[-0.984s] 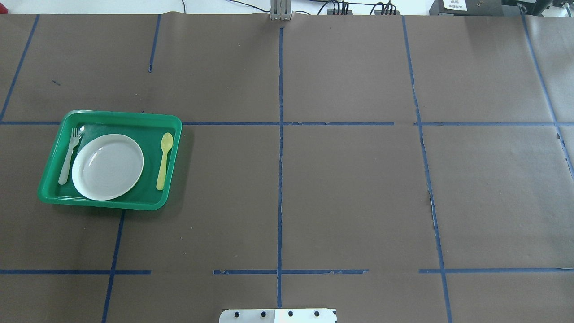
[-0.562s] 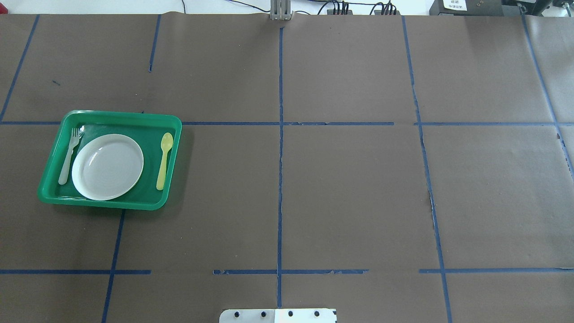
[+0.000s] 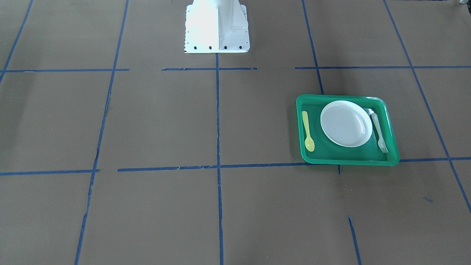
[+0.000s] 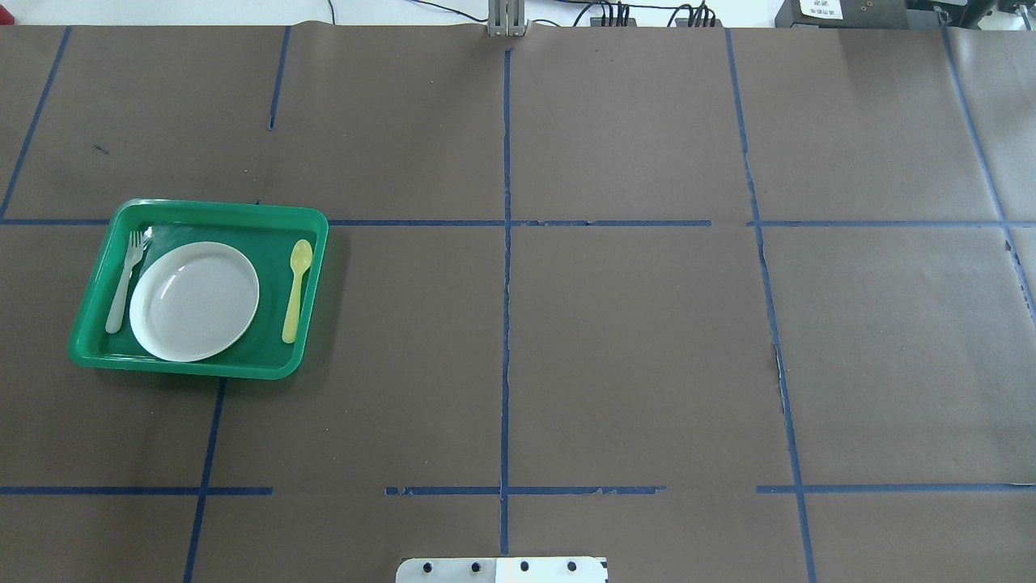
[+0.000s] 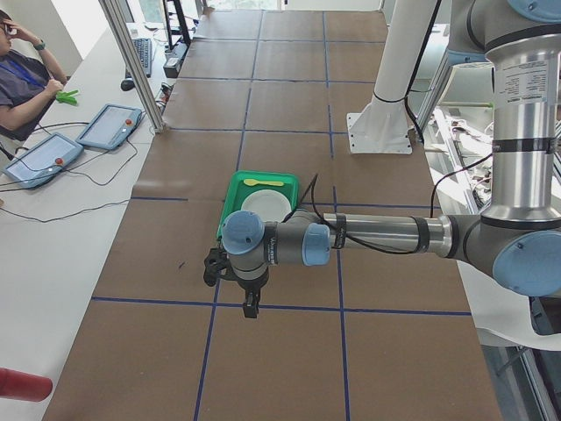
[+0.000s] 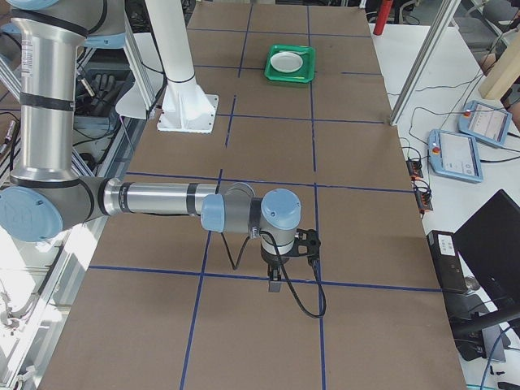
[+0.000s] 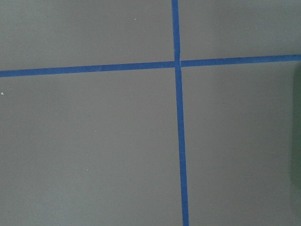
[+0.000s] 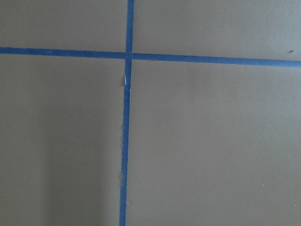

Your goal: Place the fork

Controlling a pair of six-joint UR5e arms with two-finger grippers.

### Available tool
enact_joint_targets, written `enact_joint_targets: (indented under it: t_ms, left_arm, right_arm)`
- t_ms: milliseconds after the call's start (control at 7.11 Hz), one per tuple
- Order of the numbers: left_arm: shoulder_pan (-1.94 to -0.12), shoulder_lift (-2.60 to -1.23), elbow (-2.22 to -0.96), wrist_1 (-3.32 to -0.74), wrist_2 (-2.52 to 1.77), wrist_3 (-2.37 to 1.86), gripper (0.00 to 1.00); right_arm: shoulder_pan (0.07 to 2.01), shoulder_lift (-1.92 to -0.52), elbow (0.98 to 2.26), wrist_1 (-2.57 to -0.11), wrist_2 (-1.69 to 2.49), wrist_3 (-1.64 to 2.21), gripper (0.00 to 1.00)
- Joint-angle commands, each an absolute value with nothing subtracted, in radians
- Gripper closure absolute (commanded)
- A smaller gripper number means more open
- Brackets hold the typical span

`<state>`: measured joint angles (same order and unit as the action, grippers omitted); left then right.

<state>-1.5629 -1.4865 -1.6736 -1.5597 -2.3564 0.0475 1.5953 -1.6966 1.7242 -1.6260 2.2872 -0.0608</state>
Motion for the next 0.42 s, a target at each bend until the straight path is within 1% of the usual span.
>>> enact_joint_targets:
  t_ms: [0, 281]
  left_arm:
    - [-1.562, -1.486, -1.674, -1.559, -2.356, 0.048, 0.00]
    - [-1.562, -1.486, -1.674, -1.559, -2.356, 0.044, 0.00]
  right_arm:
    - [1.595, -1.697, 1.724, -1.626, 2.287, -0.061, 0.00]
    - [1.595, -1.697, 1.724, -1.626, 2.287, -0.061, 0.00]
